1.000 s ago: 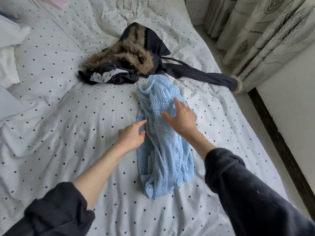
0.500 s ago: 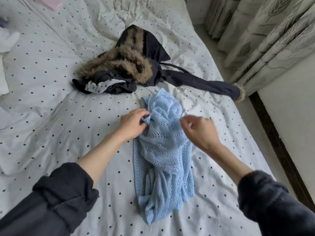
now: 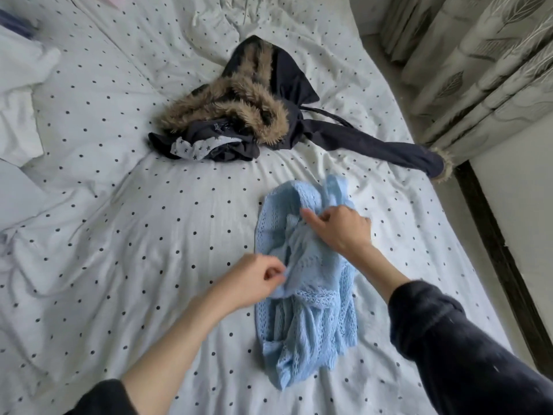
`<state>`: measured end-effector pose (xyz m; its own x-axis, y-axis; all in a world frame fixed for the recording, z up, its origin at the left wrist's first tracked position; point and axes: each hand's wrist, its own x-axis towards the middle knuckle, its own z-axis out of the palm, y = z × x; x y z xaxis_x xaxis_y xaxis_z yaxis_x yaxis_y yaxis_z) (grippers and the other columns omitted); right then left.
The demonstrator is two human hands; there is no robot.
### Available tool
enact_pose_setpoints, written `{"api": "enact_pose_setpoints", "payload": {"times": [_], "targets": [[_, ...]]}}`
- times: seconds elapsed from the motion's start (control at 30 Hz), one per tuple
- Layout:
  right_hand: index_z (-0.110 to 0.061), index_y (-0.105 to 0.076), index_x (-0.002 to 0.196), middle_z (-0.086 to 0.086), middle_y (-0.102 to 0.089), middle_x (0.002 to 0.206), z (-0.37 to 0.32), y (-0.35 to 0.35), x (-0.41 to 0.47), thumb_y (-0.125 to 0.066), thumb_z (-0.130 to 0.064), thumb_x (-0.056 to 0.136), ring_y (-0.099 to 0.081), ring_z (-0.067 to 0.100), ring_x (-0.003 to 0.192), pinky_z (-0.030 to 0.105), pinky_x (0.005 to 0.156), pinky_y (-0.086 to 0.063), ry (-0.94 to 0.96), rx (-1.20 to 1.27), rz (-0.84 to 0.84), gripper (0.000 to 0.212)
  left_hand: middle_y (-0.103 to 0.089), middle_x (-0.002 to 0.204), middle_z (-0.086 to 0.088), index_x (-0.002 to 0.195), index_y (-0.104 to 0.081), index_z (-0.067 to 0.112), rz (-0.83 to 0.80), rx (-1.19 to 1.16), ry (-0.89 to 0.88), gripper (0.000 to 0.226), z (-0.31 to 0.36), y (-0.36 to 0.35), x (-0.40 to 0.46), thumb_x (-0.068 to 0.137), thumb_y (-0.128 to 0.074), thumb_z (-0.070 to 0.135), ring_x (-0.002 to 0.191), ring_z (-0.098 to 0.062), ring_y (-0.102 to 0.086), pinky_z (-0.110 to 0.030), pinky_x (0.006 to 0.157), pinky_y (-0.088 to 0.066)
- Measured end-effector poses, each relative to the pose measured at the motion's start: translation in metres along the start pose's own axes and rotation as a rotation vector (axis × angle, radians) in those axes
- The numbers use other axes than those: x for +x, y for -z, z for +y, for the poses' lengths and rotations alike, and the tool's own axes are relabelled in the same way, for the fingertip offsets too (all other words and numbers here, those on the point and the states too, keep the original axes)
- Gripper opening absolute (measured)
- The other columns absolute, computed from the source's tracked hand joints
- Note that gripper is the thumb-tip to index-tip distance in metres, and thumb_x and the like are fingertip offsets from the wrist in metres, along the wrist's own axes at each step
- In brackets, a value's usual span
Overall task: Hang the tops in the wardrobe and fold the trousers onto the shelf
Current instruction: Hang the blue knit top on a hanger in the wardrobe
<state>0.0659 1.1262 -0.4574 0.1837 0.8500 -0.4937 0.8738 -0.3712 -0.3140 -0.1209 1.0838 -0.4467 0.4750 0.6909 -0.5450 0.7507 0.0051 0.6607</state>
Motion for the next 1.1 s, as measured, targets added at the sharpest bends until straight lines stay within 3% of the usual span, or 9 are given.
{"api": "enact_pose_setpoints", "payload": {"times": [0.27, 0.4, 0.5, 0.6, 0.67, 0.73, 0.83, 0.97, 1.1], "targets": [[-0.012, -0.051, 0.121, 0.008, -0.064, 0.113, 0.027, -0.008, -0.031, -0.055, -0.021, 0.091, -0.059, 0.029, 0.101, 0.048, 0.098, -0.039, -0.253, 0.408, 0.209, 0.032, -0.069, 0.080, 0.007, 0.093, -0.070, 0.023, 0.015, 0.003, -0.068, 0.022, 0.022, -0.009, -0.005, 0.095, -0.050, 0.030, 0.066, -0.016, -0.061, -0.033, 0.068, -0.050], [-0.017, -0.065, 0.116, 0.003, -0.061, 0.117, 0.025, 0.012, -0.054, -0.051, -0.003, 0.089, -0.054, 0.016, 0.085, 0.034, 0.098, -0.027, -0.041, 0.417, 0.369, 0.034, -0.064, 0.092, 0.011, 0.109, -0.065, 0.022, 0.356, -0.001, -0.147, 0.020, 0.037, 0.022, -0.005, 0.096, -0.050, 0.022, 0.082, -0.012, -0.063, -0.033, 0.081, -0.052], [-0.015, -0.075, 0.098, -0.005, -0.060, 0.096, 0.027, 0.035, -0.083, -0.055, 0.007, 0.082, -0.051, 0.010, 0.079, 0.048, 0.096, -0.040, 0.160, 0.471, 0.464, 0.034, -0.051, 0.126, -0.002, 0.137, -0.043, 0.017, 0.508, -0.047, -0.228, 0.045, 0.066, 0.053, 0.001, 0.094, -0.055, 0.021, 0.113, -0.015, -0.052, -0.029, 0.097, -0.042], [-0.016, -0.077, 0.087, -0.011, -0.055, 0.087, 0.034, 0.061, -0.114, -0.060, 0.009, 0.075, -0.055, 0.012, 0.076, 0.053, 0.084, -0.046, 0.307, 0.456, 0.526, 0.033, -0.028, 0.152, 0.003, 0.149, -0.021, 0.029, 0.178, 0.116, -0.279, 0.070, 0.109, 0.069, 0.006, 0.091, -0.060, 0.032, 0.138, -0.012, -0.027, -0.034, 0.114, -0.023], [-0.017, -0.077, 0.085, -0.010, -0.055, 0.086, 0.043, 0.085, -0.143, -0.059, 0.005, 0.072, -0.056, 0.015, 0.076, 0.054, 0.081, -0.047, 0.315, 0.428, 0.607, 0.032, -0.049, 0.138, 0.005, 0.140, -0.041, 0.034, -0.019, 0.167, -0.310, 0.054, 0.144, 0.062, -0.001, 0.090, -0.061, 0.032, 0.125, -0.010, -0.044, -0.024, 0.102, -0.035], [-0.015, -0.076, 0.084, -0.008, -0.055, 0.086, 0.058, 0.103, -0.170, -0.060, 0.009, 0.070, -0.058, 0.018, 0.075, 0.050, 0.075, -0.050, 0.279, 0.402, 0.722, 0.032, -0.067, 0.104, 0.002, 0.112, -0.066, 0.025, -0.016, 0.194, -0.373, 0.024, 0.172, 0.048, -0.010, 0.089, -0.062, 0.025, 0.093, -0.008, -0.059, -0.015, 0.074, -0.042], [-0.012, -0.075, 0.083, -0.006, -0.055, 0.087, 0.083, 0.121, -0.228, -0.060, 0.016, 0.073, -0.058, 0.019, 0.077, 0.039, 0.073, -0.051, 0.145, 0.408, 0.894, 0.032, -0.065, 0.082, 0.005, 0.087, -0.070, 0.017, 0.039, 0.252, -0.566, 0.011, 0.219, 0.023, -0.035, 0.088, -0.060, 0.014, 0.077, -0.009, -0.057, -0.021, 0.071, -0.042], [-0.008, -0.073, 0.083, -0.002, -0.055, 0.088, 0.106, 0.129, -0.286, -0.056, 0.017, 0.075, -0.054, 0.004, 0.074, 0.007, 0.072, -0.041, 0.008, 0.415, 1.039, 0.030, -0.056, 0.074, 0.011, 0.089, -0.060, 0.017, 0.025, 0.078, -0.671, 0.009, 0.273, 0.004, -0.066, 0.092, -0.053, 0.015, 0.067, -0.003, -0.051, -0.008, 0.060, -0.037], [-0.004, -0.067, 0.084, 0.001, -0.056, 0.086, 0.139, 0.132, -0.379, -0.052, 0.018, 0.072, -0.053, 0.015, 0.074, 0.011, 0.070, -0.037, -0.198, 0.374, 1.235, 0.029, -0.051, 0.071, 0.005, 0.084, -0.055, 0.023, -0.250, -0.068, -0.701, 0.015, 0.342, -0.050, -0.119, 0.096, -0.049, 0.017, 0.060, -0.006, -0.044, -0.015, 0.050, -0.036]]}}
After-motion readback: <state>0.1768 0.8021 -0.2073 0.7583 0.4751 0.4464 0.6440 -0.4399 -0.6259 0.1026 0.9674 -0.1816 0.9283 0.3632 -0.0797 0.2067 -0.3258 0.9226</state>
